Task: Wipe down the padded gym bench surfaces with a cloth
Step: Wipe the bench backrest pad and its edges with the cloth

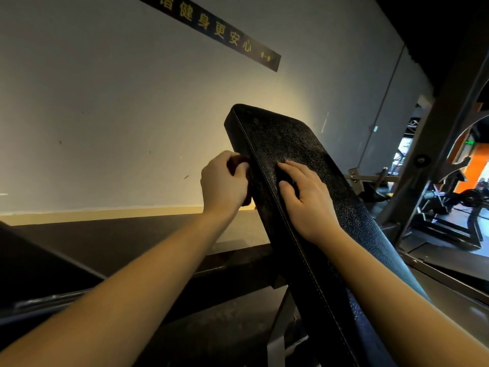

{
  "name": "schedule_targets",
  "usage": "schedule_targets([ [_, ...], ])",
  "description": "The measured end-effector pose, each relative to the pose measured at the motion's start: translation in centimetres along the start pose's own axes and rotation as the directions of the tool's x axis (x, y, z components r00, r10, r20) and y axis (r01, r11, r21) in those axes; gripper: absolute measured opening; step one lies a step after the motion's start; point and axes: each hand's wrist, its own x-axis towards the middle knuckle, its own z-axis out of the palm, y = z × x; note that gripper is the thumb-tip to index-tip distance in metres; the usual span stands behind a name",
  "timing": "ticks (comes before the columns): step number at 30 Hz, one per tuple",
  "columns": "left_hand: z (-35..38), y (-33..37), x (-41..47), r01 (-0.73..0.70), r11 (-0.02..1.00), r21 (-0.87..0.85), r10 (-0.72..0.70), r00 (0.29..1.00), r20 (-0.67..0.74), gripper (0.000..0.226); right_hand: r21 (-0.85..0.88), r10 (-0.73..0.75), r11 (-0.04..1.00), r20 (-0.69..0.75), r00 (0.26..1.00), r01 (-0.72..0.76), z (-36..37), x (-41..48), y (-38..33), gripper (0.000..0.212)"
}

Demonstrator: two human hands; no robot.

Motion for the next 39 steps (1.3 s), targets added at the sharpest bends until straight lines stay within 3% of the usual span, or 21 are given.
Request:
schedule_targets([
  [5, -1.3, -0.3, -9.8, -0.065, 0.996, -0.054, 0.076, 0.968, 0.238, 0.012, -0.009, -0.004, 1.000, 0.000, 1.000, 0.004, 0.1, 0.1, 0.0, 0.048],
  [8, -0.8, 0.3, -6.3, -0.096, 0.995, 0.007, 0.094, 0.985, 0.144, 0.014, 0.000, -0.014, 1.000, -0.003, 1.000, 0.014, 0.1, 0.0, 0.1, 0.050],
  [12, -0.1, 0.6, 1.5, 0.027, 0.999, 0.020, -0.027, 1.000, 0.005, 0.009, 0.011, -0.020, 1.000, -0.010, 1.000, 0.021, 0.2, 0.1, 0.4, 0.044],
  [16, 0.2, -0.1, -1.7, 0.057, 0.995, -0.083, -0.056, 0.998, 0.010, 0.005, 0.016, -0.006, 1.000, -0.008, 1.000, 0.006, 0.1, 0.2, 0.4, 0.046],
  [18, -0.6, -0.4, -7.0, 0.015, 0.995, -0.102, -0.002, 0.992, 0.123, 0.009, 0.016, -0.005, 1.000, -0.008, 1.000, 0.006, 0.2, 0.3, 0.3, 0.051],
  [21, -2.7, -0.2, -11.3, 0.025, 0.994, -0.103, 0.021, 0.905, 0.426, 0.012, 0.036, -0.003, 0.999, -0.007, 1.000, 0.003, 0.1, 0.3, 0.4, 0.047],
  [22, -3.1, -0.3, -10.7, 0.010, 0.997, -0.080, 0.026, 0.898, 0.439, 0.010, 0.051, -0.003, 0.999, -0.004, 1.000, 0.003, 0.0, 0.2, 0.5, 0.045],
  [23, -3.3, -0.4, -9.5, -0.005, 0.998, -0.070, 0.031, 0.923, 0.384, 0.007, 0.067, -0.004, 0.998, 0.002, 1.000, 0.004, -0.1, 0.1, 0.6, 0.045],
  [26, -3.5, 0.7, -3.9, 0.065, 0.980, -0.190, -0.060, 0.998, 0.032, 0.008, 0.091, -0.007, 0.996, 0.011, 1.000, 0.006, -0.3, 0.0, 0.8, 0.045],
  [29, -3.3, 2.5, 0.8, 0.181, 0.874, -0.450, -0.284, 0.943, -0.173, 0.031, 0.104, -0.006, 0.995, 0.002, 1.000, 0.005, -0.2, 0.0, 0.9, 0.041],
  [31, -2.6, 3.0, 2.2, 0.191, 0.841, -0.506, -0.310, 0.937, -0.161, 0.036, 0.109, -0.008, 0.994, 0.002, 1.000, 0.008, -0.2, 0.0, 1.0, 0.041],
  [35, -2.2, 1.9, 2.4, 0.158, 0.958, -0.239, -0.161, 0.987, 0.006, 0.035, 0.111, -0.012, 0.994, 0.001, 1.000, 0.012, -0.2, 0.0, 1.1, 0.041],
  [39, -2.9, 0.8, 2.5, 0.230, 0.952, -0.201, -0.198, 0.966, 0.166, 0.042, 0.112, -0.009, 0.994, -0.003, 1.000, 0.009, -0.2, 0.0, 0.9, 0.041],
])
